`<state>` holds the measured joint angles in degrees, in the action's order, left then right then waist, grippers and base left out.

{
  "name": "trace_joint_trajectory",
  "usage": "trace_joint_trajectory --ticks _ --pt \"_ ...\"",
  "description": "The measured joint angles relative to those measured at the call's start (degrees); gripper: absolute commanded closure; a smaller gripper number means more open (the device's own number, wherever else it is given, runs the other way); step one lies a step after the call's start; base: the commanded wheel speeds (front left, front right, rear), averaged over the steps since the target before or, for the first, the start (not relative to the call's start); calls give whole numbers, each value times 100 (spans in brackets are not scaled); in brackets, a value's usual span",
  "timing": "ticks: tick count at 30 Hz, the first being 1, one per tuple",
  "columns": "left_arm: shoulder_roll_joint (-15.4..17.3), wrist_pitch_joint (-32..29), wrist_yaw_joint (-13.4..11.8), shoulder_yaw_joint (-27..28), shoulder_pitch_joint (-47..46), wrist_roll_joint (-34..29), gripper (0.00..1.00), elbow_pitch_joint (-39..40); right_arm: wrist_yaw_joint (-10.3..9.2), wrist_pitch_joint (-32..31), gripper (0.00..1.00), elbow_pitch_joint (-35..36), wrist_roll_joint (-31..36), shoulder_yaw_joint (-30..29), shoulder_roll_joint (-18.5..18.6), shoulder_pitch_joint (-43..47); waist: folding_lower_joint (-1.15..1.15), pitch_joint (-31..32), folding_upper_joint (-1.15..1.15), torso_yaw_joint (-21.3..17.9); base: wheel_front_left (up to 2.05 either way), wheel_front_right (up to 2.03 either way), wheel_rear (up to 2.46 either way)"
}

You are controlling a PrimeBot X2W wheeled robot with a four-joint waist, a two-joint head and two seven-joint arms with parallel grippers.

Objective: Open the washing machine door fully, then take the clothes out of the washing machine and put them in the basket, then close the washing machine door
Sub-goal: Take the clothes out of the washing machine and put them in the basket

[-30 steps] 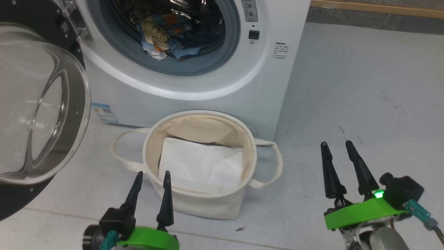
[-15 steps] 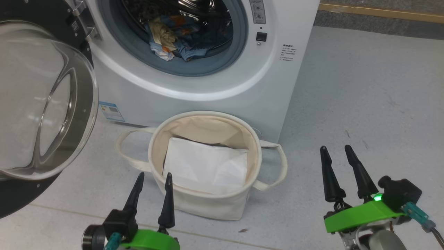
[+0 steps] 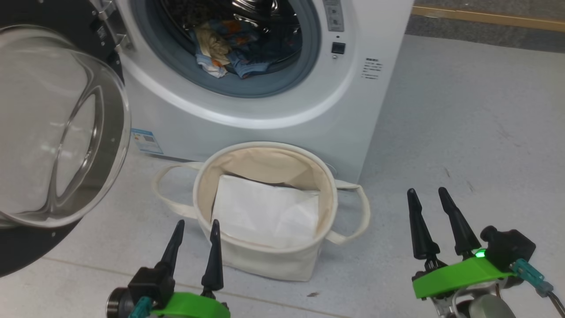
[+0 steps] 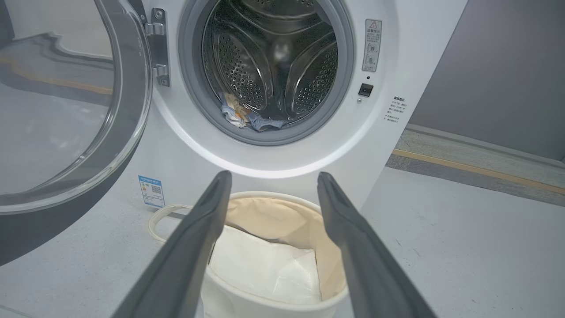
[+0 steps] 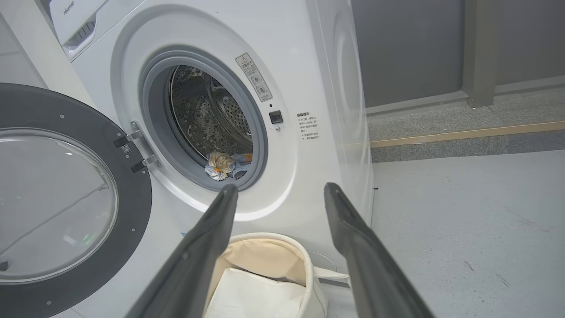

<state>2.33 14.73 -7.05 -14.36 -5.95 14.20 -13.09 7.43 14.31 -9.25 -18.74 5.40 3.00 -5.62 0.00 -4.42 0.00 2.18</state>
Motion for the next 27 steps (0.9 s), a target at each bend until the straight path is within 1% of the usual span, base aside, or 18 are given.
trace_joint_trajectory --ticks 8,11,13,17,27 --pt "11 0 20 -122 -2 -51 0 -5 0 0 0 -4 0 9 -3 8 0 -49 0 -8 153 -192 39" --pt "11 0 108 -202 -7 -137 0 -1 0 0 0 -5 0 13 -3 5 0 -61 0 -1 153 -146 -7" --pt "11 0 110 -259 -9 -170 0 3 0 0 0 -5 0 15 -3 5 0 -62 0 7 118 -112 -6" --pt "12 0 210 -376 -20 -243 0 8 0 0 0 -5 -1 46 -3 -2 0 -47 0 22 75 -75 0" --pt "12 0 214 -432 -24 -243 0 91 0 0 0 -18 0 102 -3 5 0 -94 0 121 8 -8 0"
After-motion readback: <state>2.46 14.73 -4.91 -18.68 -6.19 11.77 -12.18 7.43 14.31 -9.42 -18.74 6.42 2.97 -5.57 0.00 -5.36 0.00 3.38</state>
